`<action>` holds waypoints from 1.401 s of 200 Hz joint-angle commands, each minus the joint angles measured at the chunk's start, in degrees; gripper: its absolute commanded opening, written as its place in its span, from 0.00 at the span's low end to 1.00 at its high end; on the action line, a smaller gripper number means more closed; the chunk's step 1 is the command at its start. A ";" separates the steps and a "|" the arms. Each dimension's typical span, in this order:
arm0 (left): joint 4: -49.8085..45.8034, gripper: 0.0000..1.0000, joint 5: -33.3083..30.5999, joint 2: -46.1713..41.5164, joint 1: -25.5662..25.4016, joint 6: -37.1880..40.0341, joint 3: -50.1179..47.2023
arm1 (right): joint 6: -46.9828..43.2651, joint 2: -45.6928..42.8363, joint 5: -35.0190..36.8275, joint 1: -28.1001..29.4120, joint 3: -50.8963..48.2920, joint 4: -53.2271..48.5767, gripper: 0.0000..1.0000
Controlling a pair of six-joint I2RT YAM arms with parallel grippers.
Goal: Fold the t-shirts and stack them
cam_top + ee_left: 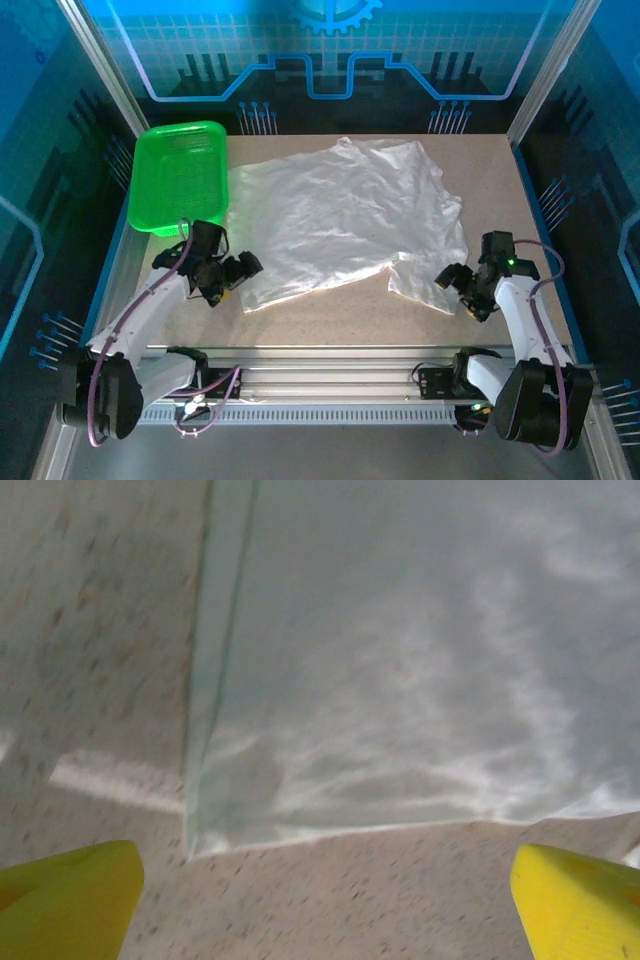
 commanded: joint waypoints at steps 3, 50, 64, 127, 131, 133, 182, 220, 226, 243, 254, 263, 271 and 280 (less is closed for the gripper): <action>-7.31 0.95 -1.15 -1.21 -1.37 -3.37 -2.91 | 1.52 1.39 1.28 1.59 -1.34 1.26 0.86; 2.26 0.88 1.68 0.23 -2.82 -7.59 -6.76 | 1.83 4.30 3.25 4.43 -2.26 2.19 0.83; 5.36 0.86 2.93 1.75 -2.96 -8.81 -7.31 | 1.96 4.81 3.87 4.98 -2.49 2.35 0.81; 11.33 0.71 4.34 6.08 -3.96 -10.80 -10.44 | 3.02 7.32 4.35 5.78 -4.17 6.33 0.73; 11.54 0.70 4.28 6.08 -4.01 -10.84 -10.57 | 3.05 7.62 4.40 5.82 -4.20 6.68 0.72; 11.65 0.69 4.30 6.14 -4.02 -10.89 -10.69 | 3.10 7.79 4.43 5.86 -4.14 6.86 0.71; 15.62 0.34 3.61 9.39 -3.93 -11.59 -12.34 | 3.84 15.07 5.46 6.04 -2.09 12.98 0.46; 14.20 0.04 1.00 10.71 -3.93 -9.59 -11.04 | 3.33 20.21 5.44 6.31 0.55 14.64 0.13; 13.26 0.00 0.02 10.21 -3.85 -9.33 -10.89 | 3.17 20.03 5.78 6.29 0.62 14.37 0.09; 11.46 0.00 -1.37 7.97 -3.18 -9.01 -11.45 | 2.73 17.91 6.72 6.01 0.63 12.54 0.00; 10.31 0.00 -1.70 6.17 -2.48 -8.98 -12.02 | 2.40 15.61 7.26 5.71 0.74 10.59 0.00; 9.00 0.00 -2.02 4.59 -1.97 -8.84 -12.40 | 2.05 13.53 7.64 5.60 1.05 8.52 0.00; 7.90 0.00 -2.16 3.26 -1.53 -8.75 -12.72 | 1.97 11.48 7.83 5.57 1.42 6.51 0.00; 6.59 0.00 -2.38 1.69 -1.17 -8.67 -12.91 | 1.97 8.94 7.87 5.57 1.81 4.30 0.00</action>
